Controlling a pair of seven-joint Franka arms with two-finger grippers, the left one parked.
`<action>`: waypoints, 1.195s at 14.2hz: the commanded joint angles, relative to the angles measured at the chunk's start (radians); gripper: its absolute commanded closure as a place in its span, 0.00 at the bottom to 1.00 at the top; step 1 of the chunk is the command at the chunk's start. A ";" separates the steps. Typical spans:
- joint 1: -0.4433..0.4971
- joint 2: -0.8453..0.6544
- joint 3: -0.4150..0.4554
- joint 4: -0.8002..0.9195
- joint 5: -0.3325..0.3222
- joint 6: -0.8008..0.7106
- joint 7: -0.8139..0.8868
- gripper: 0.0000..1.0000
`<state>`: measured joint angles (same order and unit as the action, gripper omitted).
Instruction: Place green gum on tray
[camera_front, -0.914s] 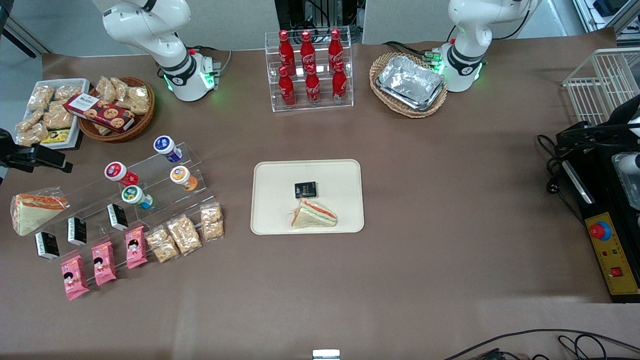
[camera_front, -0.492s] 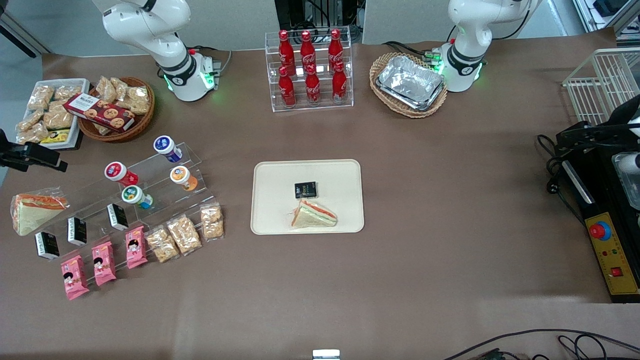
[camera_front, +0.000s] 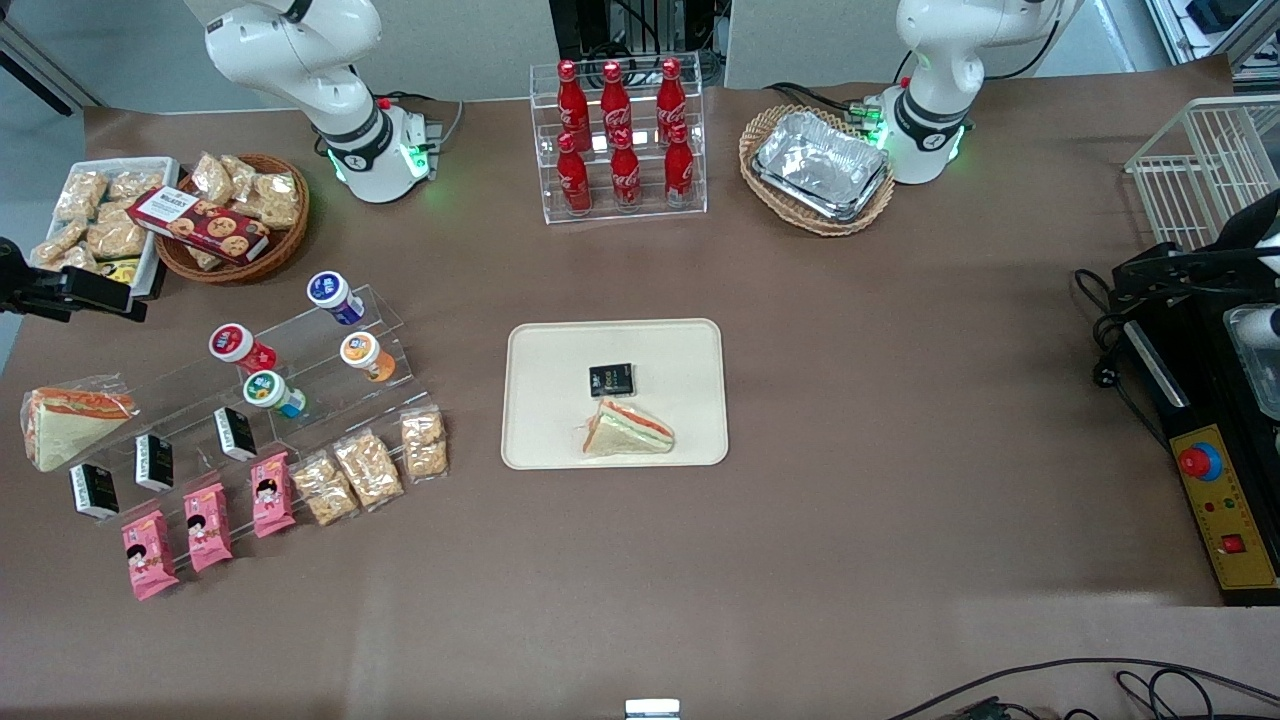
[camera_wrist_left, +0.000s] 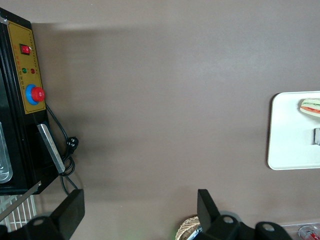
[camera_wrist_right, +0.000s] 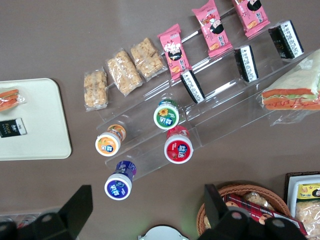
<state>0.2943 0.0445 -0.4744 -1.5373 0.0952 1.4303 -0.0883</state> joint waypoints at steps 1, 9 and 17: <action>0.008 -0.101 0.003 -0.145 -0.011 0.088 -0.011 0.00; 0.058 -0.137 0.022 -0.377 -0.099 0.363 -0.014 0.00; 0.065 -0.083 0.014 -0.527 -0.115 0.588 -0.229 0.00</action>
<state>0.3634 -0.0414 -0.4575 -2.0025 -0.0051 1.9392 -0.2580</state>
